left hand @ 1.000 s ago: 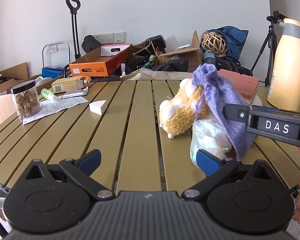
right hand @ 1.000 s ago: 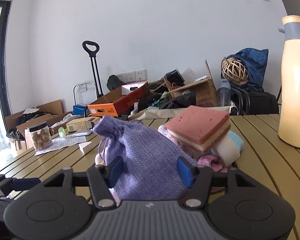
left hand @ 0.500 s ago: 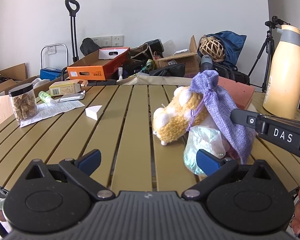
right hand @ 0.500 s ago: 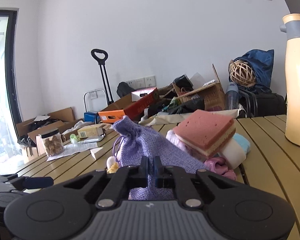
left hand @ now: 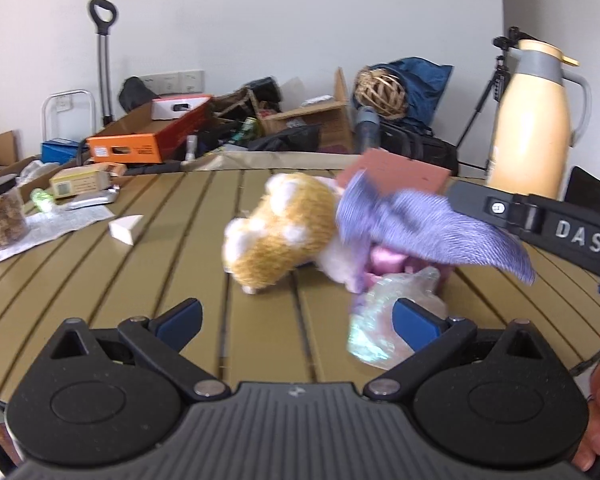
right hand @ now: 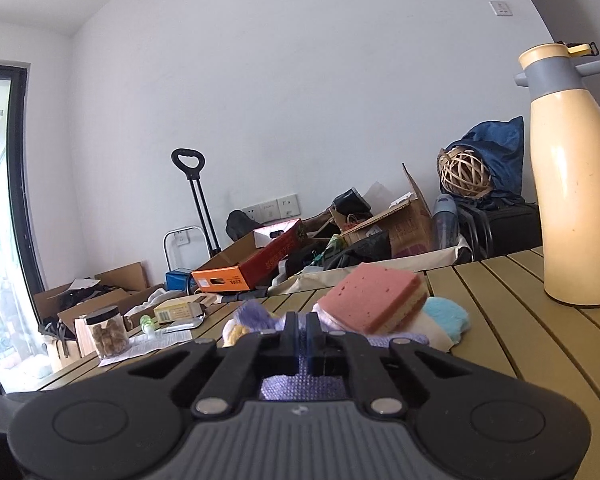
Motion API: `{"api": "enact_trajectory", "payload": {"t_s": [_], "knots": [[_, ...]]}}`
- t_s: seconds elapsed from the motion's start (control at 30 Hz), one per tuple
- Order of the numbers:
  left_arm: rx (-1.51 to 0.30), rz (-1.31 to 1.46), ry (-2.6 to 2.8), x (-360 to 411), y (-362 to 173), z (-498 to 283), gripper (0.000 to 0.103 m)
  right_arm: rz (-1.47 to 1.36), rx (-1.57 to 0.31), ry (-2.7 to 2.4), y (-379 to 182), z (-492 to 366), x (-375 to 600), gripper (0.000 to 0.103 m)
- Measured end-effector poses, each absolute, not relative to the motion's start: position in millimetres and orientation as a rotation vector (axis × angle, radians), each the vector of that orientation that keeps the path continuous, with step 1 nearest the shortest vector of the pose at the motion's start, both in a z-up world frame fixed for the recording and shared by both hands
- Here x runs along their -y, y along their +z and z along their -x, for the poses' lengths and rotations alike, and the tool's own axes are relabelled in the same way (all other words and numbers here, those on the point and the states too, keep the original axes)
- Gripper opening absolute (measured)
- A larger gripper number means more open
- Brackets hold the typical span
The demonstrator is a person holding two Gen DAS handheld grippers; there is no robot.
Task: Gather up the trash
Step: 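Grasp the purple pouch with the right gripper while the left gripper grasps the clear plastic bag, then lift the purple pouch and clear bag off the table with both grippers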
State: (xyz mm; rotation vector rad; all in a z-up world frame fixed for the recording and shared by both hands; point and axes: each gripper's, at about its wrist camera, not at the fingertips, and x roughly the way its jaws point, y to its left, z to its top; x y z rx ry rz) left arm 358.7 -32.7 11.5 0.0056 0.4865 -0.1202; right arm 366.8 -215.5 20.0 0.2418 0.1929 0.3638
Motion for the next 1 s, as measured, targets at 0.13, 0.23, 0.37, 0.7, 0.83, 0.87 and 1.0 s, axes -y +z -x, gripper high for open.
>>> {"api": "enact_trajectory", "payload": {"t_s": [0.13, 0.23, 0.37, 0.7, 0.83, 0.87, 1.0], "knots": [[-0.495, -0.027, -0.177, 52.5, 6.3, -360.4, 0.103, -0.248, -0.215, 0.366, 16.3, -366.4, 222.0, 0.002], [-0.506, -0.051, -0.193, 65.0, -0.3, -363.8, 0.103, -0.252, -0.231, 0.367, 14.0, -366.0, 227.8, 0.002], [-0.514, -0.057, -0.209, 72.7, -7.9, -367.7, 0.1, -0.271, -0.257, 0.361, 9.2, -368.3, 237.8, 0.016], [-0.523, -0.086, -0.312, 76.4, -16.4, -369.2, 0.04, -0.282, -0.299, 0.375, 3.0, -372.3, 240.7, 0.072], [-0.518, -0.101, -0.314, 72.5, -16.4, -366.3, 0.039, -0.288, -0.349, 0.392, -3.5, -380.3, 230.4, 0.073], [-0.519, -0.102, -0.313, 70.9, -16.5, -366.0, 0.039, -0.288, -0.36, 0.385, -4.8, -382.5, 228.9, 0.073], [-0.519, -0.101, -0.309, 66.2, -16.8, -366.7, 0.04, -0.291, -0.417, 0.362, -12.4, -391.7, 224.7, 0.069]]}}
